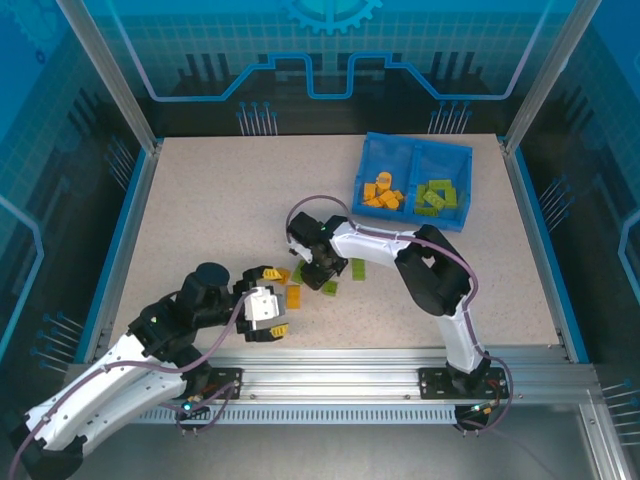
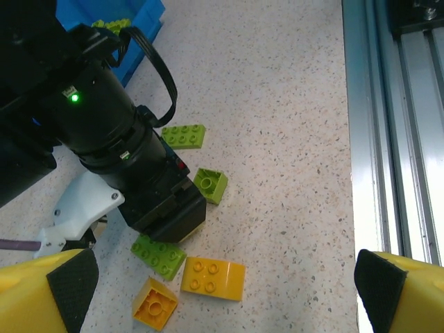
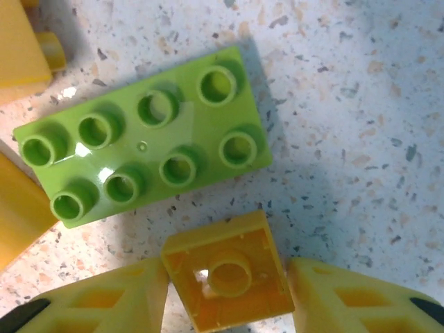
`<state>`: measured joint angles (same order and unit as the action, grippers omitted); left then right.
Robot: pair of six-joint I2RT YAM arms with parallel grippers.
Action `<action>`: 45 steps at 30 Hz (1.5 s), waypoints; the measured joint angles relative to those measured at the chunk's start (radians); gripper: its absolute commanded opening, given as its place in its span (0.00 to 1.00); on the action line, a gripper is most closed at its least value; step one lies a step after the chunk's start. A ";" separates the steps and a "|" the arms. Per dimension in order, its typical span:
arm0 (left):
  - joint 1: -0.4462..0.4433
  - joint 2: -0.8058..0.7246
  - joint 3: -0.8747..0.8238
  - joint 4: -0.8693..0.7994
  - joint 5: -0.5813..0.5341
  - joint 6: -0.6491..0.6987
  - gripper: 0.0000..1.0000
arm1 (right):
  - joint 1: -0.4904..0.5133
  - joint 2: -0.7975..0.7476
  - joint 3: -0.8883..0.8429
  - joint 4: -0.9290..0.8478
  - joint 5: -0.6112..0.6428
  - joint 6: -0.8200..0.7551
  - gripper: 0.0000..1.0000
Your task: Sort the legos into containers by color
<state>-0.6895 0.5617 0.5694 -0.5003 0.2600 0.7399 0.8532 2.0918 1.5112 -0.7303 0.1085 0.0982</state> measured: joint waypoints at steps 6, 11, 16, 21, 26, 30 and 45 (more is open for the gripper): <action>0.006 0.001 0.000 0.014 0.029 0.000 0.99 | -0.010 -0.033 -0.049 0.053 -0.033 0.010 0.34; 0.033 -0.024 -0.008 0.046 0.029 -0.001 0.99 | -0.050 -0.163 -0.174 0.104 -0.131 0.037 0.33; 0.042 -0.045 -0.013 0.081 -0.005 -0.007 0.99 | -0.117 -0.359 -0.209 0.151 -0.126 0.077 0.33; 0.055 -0.047 -0.029 0.137 -0.047 -0.034 0.99 | -0.211 -0.476 -0.188 0.193 0.005 0.128 0.33; 0.060 -0.042 -0.032 0.171 -0.098 -0.078 0.99 | -0.373 -0.418 -0.094 0.218 0.146 0.165 0.33; 0.061 -0.027 -0.032 0.177 -0.149 -0.114 0.99 | -0.508 -0.201 0.143 0.208 0.195 0.179 0.33; 0.070 0.008 -0.031 0.216 -0.306 -0.246 0.99 | -0.590 0.305 0.795 -0.057 0.191 0.175 0.52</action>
<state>-0.6193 0.5697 0.5381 -0.2840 -0.0456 0.4942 0.2634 2.3970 2.3058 -0.7876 0.2993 0.2729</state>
